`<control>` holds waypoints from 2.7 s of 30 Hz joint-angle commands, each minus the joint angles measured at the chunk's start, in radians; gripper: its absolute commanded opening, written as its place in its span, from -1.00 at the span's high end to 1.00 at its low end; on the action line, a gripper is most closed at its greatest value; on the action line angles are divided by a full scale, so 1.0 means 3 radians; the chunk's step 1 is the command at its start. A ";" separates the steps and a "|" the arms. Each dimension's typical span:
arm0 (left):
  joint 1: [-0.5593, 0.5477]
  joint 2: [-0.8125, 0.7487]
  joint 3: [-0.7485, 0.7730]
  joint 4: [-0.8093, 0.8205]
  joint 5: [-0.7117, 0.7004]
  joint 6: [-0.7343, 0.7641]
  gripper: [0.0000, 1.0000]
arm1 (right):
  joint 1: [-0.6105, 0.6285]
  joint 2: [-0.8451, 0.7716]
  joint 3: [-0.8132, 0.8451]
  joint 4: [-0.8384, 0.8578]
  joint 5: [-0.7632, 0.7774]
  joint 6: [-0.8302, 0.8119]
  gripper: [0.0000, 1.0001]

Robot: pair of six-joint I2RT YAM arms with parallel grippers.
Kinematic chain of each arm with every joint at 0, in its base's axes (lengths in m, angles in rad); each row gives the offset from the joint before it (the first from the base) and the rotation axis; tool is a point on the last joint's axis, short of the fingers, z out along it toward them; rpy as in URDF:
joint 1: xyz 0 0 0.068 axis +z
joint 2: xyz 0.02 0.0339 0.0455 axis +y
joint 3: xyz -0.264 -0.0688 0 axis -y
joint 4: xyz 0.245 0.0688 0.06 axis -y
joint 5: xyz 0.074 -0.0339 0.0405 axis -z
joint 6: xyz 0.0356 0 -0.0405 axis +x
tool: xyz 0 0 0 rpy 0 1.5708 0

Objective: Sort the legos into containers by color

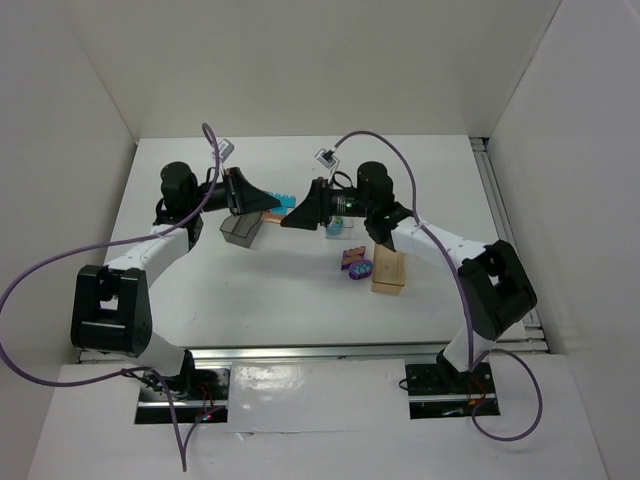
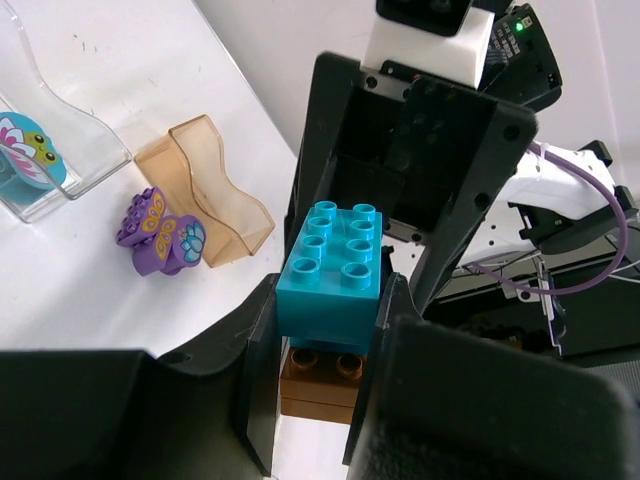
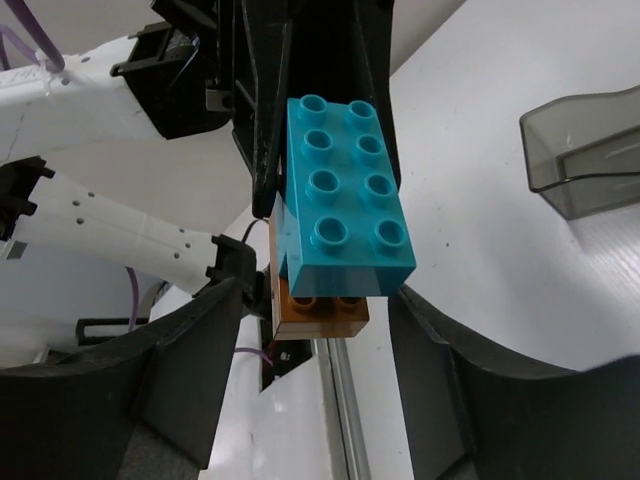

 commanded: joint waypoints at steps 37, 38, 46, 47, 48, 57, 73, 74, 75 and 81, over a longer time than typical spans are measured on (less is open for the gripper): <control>-0.0109 0.0014 0.0946 -0.2987 -0.2780 0.1668 1.00 | 0.0084 -0.0980 -0.0133 -0.2420 0.2904 -0.1119 0.72; -0.0109 0.0014 0.0946 -0.2987 -0.2781 0.1668 1.00 | 0.0083 -0.0981 -0.0132 -0.2421 0.2906 -0.1119 0.72; -0.0748 0.0724 0.1600 -0.2792 -0.2576 0.1495 1.00 | -0.0110 -0.1425 -0.0132 -0.2892 0.3913 -0.0843 0.72; -0.0799 0.0907 0.1677 -0.2752 -0.2607 0.1464 1.00 | -0.0111 -0.1481 -0.0132 -0.2937 0.3964 -0.0797 0.72; -0.0845 0.0995 0.1758 -0.2751 -0.2607 0.1413 1.00 | -0.0146 -0.1527 -0.0132 -0.3008 0.4026 -0.0796 0.72; -0.1285 0.1992 0.2990 -0.3021 -0.3041 0.1326 1.00 | -0.0177 -0.1855 -0.0158 -0.3300 0.4282 -0.0756 0.69; -0.1423 0.2086 0.3334 -0.3252 -0.3149 0.1601 -0.63 | -0.0239 -0.2039 -0.0158 -0.3260 0.3715 -0.1041 0.67; -0.1423 0.1969 0.3294 -0.3252 -0.3114 0.1602 -0.63 | -0.0239 -0.2009 -0.0158 -0.3138 0.3527 -0.1138 0.67; -0.1423 0.1892 0.3227 -0.3252 -0.3113 0.1647 -0.63 | -0.0239 -0.2008 -0.0193 -0.3081 0.3034 -0.1235 0.67; -0.1052 0.1024 0.2259 -0.2743 -0.1746 0.1975 -0.60 | -0.0239 -0.1917 -0.0301 -0.2657 0.1044 -0.1589 0.64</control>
